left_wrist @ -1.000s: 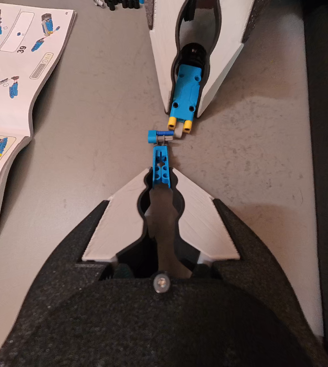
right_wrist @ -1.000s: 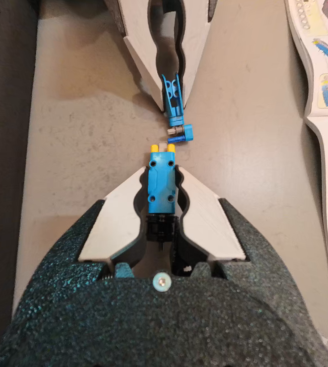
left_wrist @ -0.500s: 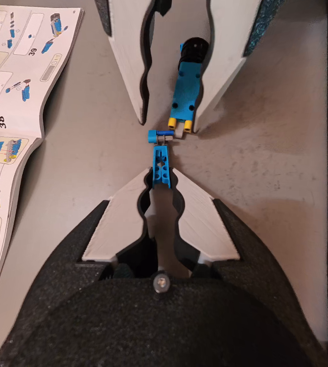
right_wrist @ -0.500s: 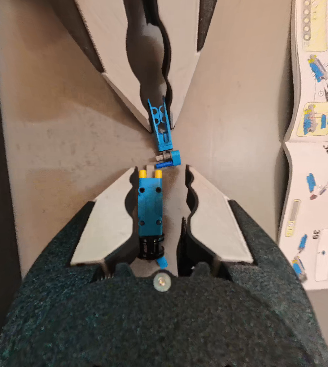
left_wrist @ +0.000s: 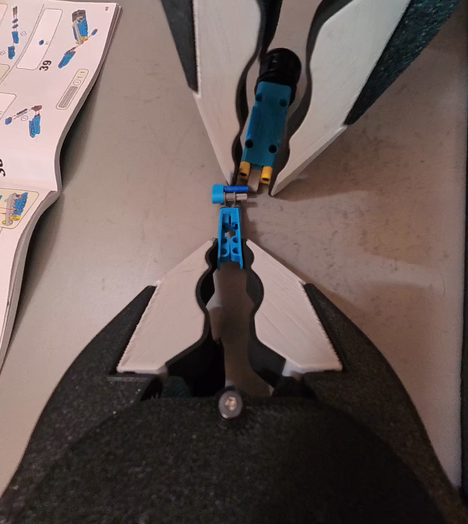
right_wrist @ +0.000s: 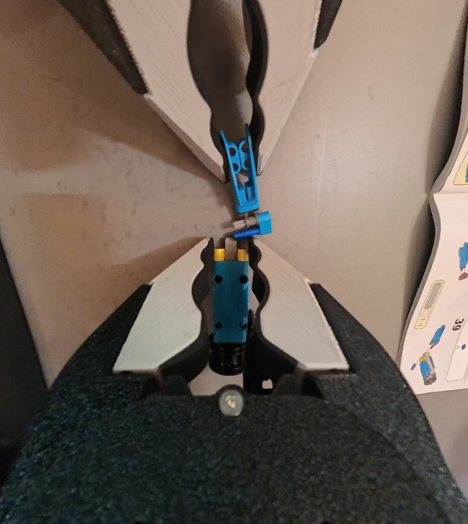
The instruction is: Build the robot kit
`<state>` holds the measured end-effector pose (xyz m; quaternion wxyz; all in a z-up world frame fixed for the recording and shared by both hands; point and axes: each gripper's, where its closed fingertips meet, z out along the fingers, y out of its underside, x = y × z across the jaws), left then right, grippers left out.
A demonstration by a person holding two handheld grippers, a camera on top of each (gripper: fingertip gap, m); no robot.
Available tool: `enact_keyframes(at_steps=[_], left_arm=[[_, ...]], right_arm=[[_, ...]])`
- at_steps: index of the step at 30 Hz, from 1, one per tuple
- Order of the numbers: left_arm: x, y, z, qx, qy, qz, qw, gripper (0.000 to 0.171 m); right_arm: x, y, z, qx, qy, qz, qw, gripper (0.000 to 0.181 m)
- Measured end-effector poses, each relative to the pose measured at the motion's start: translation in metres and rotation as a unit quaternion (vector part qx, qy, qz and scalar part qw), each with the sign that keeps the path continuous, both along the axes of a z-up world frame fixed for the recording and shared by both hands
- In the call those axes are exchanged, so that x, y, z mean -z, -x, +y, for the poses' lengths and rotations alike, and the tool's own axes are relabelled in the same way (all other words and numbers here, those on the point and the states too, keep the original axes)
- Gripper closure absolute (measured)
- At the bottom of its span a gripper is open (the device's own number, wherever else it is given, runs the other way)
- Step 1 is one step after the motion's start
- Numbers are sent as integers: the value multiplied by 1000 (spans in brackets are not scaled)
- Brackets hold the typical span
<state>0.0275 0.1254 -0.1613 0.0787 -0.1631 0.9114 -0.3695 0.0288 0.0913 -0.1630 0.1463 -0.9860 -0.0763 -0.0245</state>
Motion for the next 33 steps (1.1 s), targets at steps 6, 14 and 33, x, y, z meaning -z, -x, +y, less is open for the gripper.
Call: enact_keyframes(at_steps=[6, 14, 33], left_arm=[[0, -2, 1, -11, 8, 15, 1000, 157], [-2, -4, 6, -21, 17, 31, 999, 157], [-21, -11, 23, -44, 48, 35, 997, 157]], right_arm=[[-14, 0, 2, -11, -65, -25, 997, 158], [-27, 16, 17, -46, -156, 13, 987, 158], [-82, 11, 27, -12, -380, 146, 913, 174]])
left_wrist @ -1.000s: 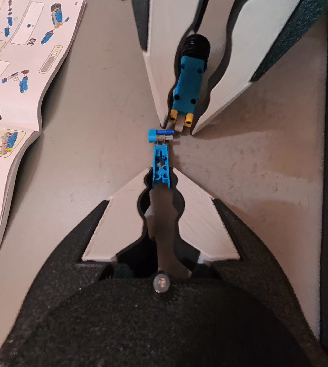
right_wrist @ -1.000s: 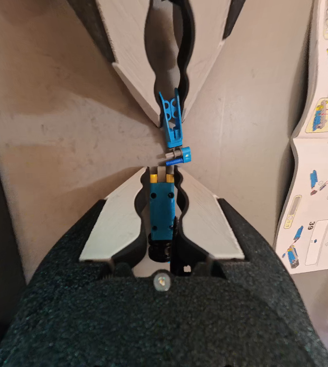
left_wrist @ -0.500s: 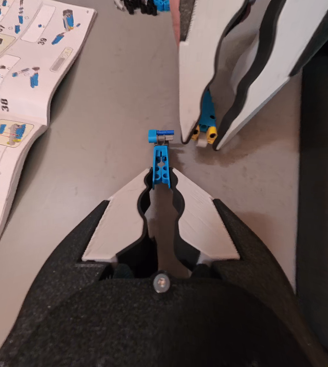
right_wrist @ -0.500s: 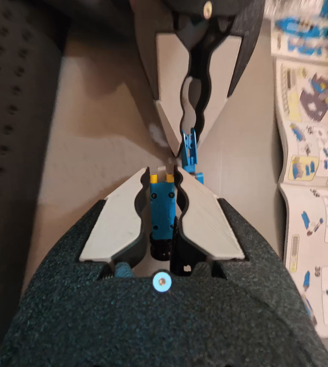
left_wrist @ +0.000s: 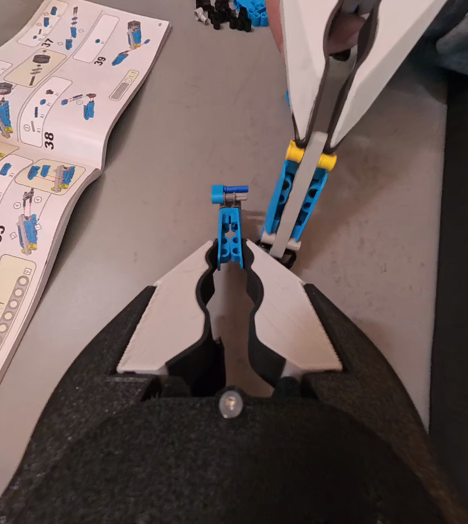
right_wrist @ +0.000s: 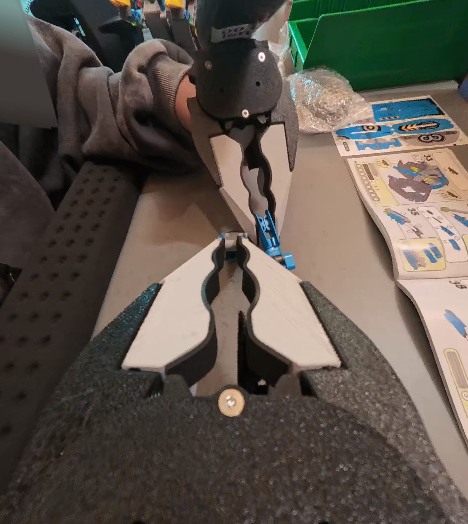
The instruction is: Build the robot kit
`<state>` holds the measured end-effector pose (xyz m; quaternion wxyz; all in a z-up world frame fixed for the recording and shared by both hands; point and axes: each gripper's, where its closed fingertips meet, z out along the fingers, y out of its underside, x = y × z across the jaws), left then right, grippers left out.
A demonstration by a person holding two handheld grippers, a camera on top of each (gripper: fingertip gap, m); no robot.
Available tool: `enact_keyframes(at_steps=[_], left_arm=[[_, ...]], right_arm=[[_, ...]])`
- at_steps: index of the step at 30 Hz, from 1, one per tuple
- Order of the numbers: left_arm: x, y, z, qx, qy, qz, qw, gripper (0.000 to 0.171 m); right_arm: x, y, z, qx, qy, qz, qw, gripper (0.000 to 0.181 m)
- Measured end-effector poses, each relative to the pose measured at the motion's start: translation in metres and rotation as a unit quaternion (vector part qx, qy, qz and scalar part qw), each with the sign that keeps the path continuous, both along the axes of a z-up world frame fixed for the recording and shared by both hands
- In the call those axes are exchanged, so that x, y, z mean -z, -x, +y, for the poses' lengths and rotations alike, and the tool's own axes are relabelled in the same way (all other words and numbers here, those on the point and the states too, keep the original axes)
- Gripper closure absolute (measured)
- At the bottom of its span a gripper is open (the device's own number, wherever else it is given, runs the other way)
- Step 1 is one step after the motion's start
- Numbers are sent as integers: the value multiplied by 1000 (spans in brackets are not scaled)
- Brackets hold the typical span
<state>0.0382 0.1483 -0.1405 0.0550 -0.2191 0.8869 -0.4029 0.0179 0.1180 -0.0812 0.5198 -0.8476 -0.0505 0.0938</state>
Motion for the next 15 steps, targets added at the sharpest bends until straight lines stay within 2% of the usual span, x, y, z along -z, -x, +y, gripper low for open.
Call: enact_keyframes(at_steps=[5, 10, 15], left_arm=[[-8, -4, 4, -11, 3, -17, 1000, 157], [-24, 0, 0, 2, 27, -38, 999, 157], [-21, 10, -11, 29, 31, -35, 998, 156]], right_arm=[[-4, 4, 9, 18, 31, -57, 998, 174], [-11, 11, -7, 19, 180, -169, 969, 174], [-17, 18, -14, 1, 256, -151, 955, 174]])
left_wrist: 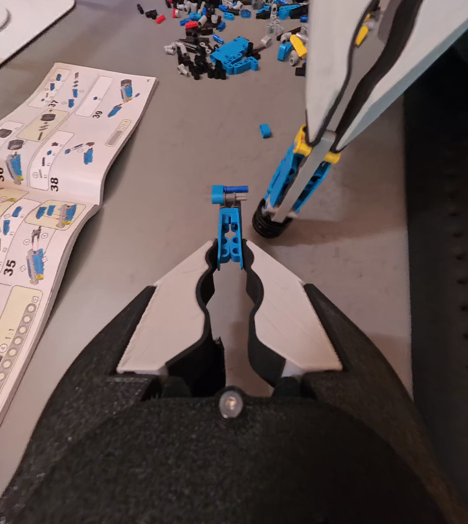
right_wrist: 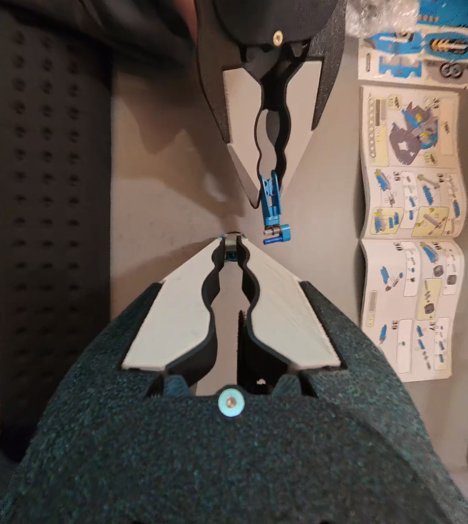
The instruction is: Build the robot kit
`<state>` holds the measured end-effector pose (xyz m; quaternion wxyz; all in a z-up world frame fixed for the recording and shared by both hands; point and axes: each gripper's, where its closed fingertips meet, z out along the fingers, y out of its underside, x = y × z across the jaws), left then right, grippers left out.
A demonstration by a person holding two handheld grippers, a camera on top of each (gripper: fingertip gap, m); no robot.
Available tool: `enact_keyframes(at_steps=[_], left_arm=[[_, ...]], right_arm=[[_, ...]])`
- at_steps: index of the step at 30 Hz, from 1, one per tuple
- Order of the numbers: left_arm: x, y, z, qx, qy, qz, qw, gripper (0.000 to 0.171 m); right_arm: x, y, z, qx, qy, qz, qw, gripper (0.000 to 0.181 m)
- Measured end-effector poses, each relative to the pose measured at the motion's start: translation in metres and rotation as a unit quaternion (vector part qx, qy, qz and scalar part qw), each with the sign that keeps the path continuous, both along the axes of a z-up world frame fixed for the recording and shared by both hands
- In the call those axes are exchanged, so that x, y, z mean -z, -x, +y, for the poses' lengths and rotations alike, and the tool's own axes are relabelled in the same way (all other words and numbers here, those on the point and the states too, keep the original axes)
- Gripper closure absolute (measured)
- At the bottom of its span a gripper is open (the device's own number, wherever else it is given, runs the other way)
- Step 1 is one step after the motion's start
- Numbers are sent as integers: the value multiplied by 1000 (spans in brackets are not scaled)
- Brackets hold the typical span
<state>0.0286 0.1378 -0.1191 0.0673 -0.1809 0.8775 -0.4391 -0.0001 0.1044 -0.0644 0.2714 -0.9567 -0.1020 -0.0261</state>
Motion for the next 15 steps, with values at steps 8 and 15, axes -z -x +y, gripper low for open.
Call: enact_keyframes(at_steps=[8, 15], left_arm=[[0, -2, 0, -13, -7, -2, 1000, 157], [-12, -12, 11, -61, -18, -10, 998, 156]], right_arm=[[4, -6, 17, 2, -55, 45, 997, 173], [4, -5, 26, -8, -110, 33, 993, 173]])
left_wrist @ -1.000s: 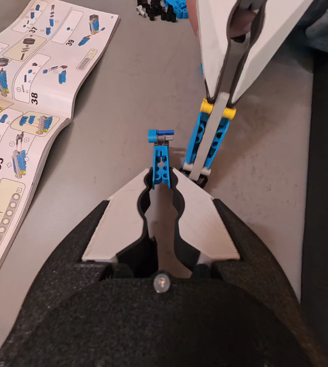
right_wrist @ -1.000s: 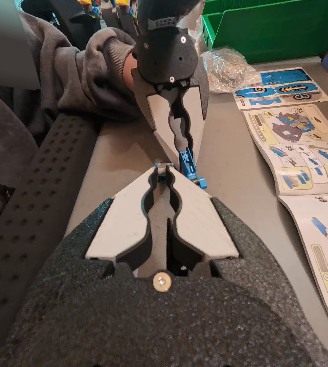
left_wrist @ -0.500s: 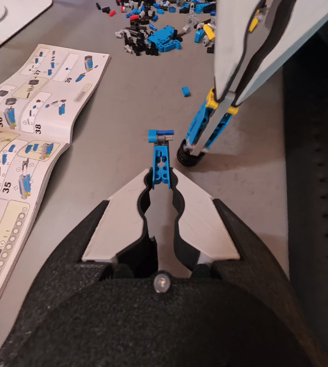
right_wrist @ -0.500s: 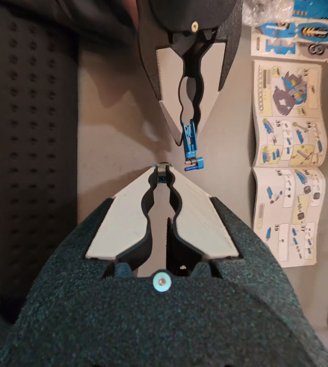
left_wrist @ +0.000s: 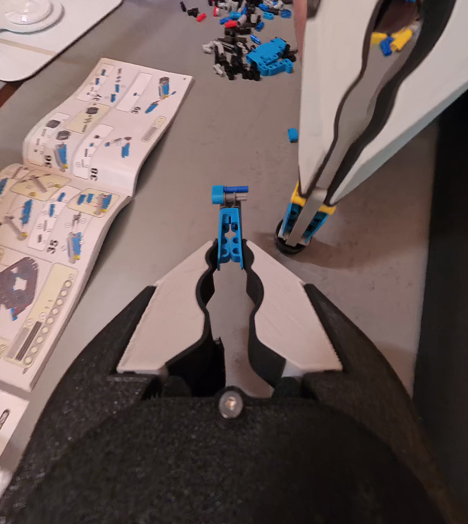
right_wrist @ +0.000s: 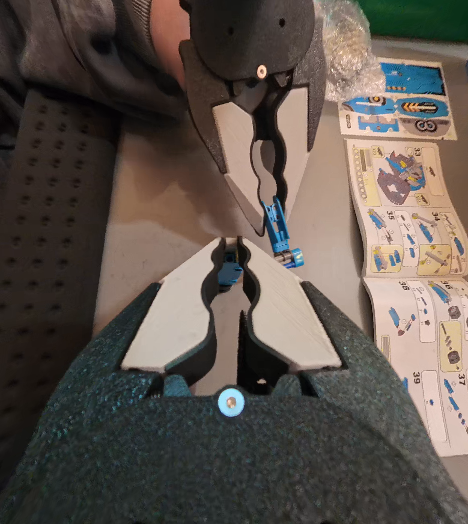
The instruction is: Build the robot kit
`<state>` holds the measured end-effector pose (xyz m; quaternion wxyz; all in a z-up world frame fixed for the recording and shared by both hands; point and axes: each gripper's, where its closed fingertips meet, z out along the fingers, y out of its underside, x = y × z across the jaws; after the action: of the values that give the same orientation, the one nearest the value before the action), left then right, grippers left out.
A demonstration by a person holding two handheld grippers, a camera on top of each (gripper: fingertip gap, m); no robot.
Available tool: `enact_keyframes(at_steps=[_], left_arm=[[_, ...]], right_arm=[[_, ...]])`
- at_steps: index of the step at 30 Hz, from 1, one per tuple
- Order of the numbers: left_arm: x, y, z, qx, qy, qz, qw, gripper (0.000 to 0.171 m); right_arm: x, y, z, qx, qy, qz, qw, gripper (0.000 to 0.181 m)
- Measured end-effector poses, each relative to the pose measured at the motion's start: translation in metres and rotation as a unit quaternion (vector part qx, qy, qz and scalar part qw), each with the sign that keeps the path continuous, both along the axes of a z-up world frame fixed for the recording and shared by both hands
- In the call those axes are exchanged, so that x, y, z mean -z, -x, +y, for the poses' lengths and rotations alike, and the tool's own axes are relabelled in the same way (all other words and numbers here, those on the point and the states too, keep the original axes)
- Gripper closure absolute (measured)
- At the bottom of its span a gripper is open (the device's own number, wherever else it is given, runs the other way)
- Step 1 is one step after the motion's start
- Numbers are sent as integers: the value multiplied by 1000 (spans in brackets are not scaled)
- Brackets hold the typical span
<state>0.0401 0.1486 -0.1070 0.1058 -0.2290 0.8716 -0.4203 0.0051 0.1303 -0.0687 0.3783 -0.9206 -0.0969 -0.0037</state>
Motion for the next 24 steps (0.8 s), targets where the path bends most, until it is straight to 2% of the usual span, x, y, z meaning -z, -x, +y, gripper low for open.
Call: enact_keyframes(at_steps=[3, 6, 8, 14, 24], left_arm=[[-11, 4, 10, -32, -25, -3, 999, 157], [-15, 16, 30, -60, -106, -17, 992, 157], [-21, 25, 40, -69, -135, -20, 988, 157], [-33, 44, 34, -53, -129, -2, 990, 157], [-11, 37, 29, -54, -133, 15, 990, 157]], right_arm=[[1, 3, 6, -6, -25, -3, 1000, 173], [2, 6, 11, -10, -40, -8, 999, 173], [3, 6, 13, -11, -47, -14, 999, 173], [15, 3, 16, -10, -37, -68, 997, 174], [24, -1, 22, -15, -35, -173, 984, 174]])
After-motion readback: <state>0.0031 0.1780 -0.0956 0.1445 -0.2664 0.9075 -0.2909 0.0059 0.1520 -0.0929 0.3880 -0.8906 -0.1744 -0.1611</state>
